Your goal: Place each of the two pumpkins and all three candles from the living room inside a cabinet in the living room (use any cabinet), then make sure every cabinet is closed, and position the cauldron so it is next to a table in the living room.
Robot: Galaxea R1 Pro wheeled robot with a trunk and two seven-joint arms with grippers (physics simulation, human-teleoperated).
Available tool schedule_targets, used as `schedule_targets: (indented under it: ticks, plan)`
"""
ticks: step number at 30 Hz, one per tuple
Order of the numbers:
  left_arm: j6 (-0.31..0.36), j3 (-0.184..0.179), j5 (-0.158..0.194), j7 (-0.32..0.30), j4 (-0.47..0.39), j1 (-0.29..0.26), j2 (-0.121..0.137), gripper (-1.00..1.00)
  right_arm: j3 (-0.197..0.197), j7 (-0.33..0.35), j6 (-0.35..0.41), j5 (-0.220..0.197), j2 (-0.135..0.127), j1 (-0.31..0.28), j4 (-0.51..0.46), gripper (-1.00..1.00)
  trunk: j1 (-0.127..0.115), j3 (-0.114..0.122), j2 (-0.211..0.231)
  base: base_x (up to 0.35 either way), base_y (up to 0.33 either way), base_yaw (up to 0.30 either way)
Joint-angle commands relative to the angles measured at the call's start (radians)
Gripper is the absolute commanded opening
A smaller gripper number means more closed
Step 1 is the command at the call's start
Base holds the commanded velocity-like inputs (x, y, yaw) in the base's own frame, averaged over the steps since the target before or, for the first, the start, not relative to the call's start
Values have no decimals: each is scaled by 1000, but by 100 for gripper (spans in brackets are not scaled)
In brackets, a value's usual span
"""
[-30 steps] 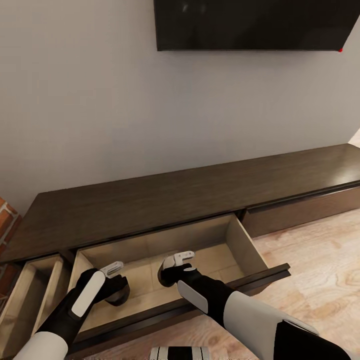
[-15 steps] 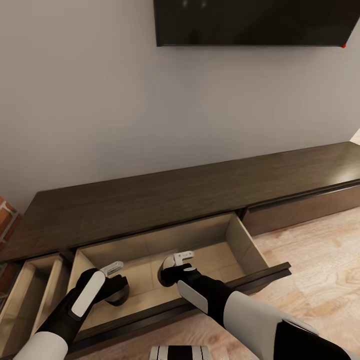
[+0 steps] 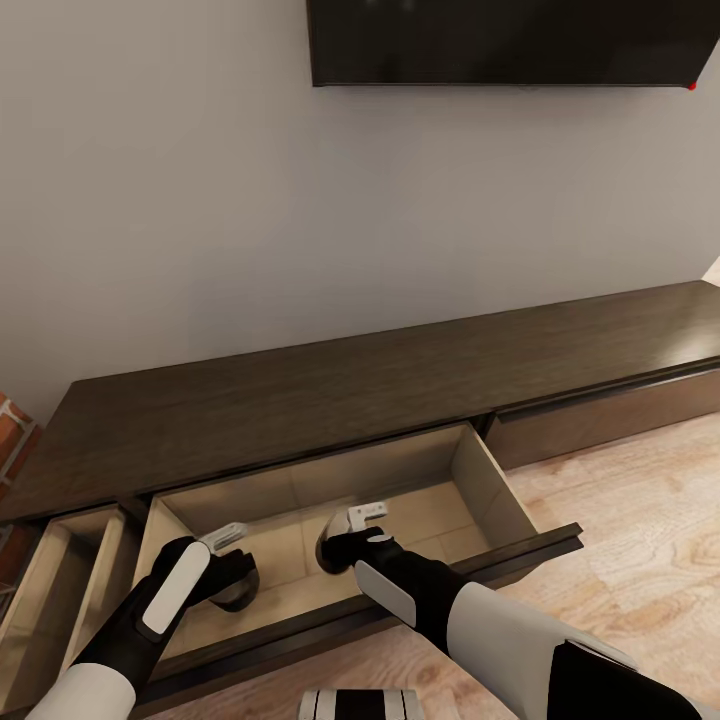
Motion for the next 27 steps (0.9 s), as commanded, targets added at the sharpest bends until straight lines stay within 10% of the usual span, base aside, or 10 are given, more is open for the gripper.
schedule_targets:
  ticks: [1,9,10,27]
  plan:
    - [1,-4,8,11,-1,0,1,-100,5,-7,2,-5,0,-1,-1,100,0,-1,0,0,0,0]
    - [1,-4,9,10,-2,0,1,-100,5,-7,3,-6,0,-1,-1,100,0,-1,0,0,0,0]
    - [1,-4,10,10,-2,0,1,100,5,-7,3,-6,0,-1,-1,100,0,-1,0,0,0,0]
    - [3,-2,19,9,-3,0,4,100,5,-7,3,-6,0,-1,-1,100,-1,7,0,0,0,0]
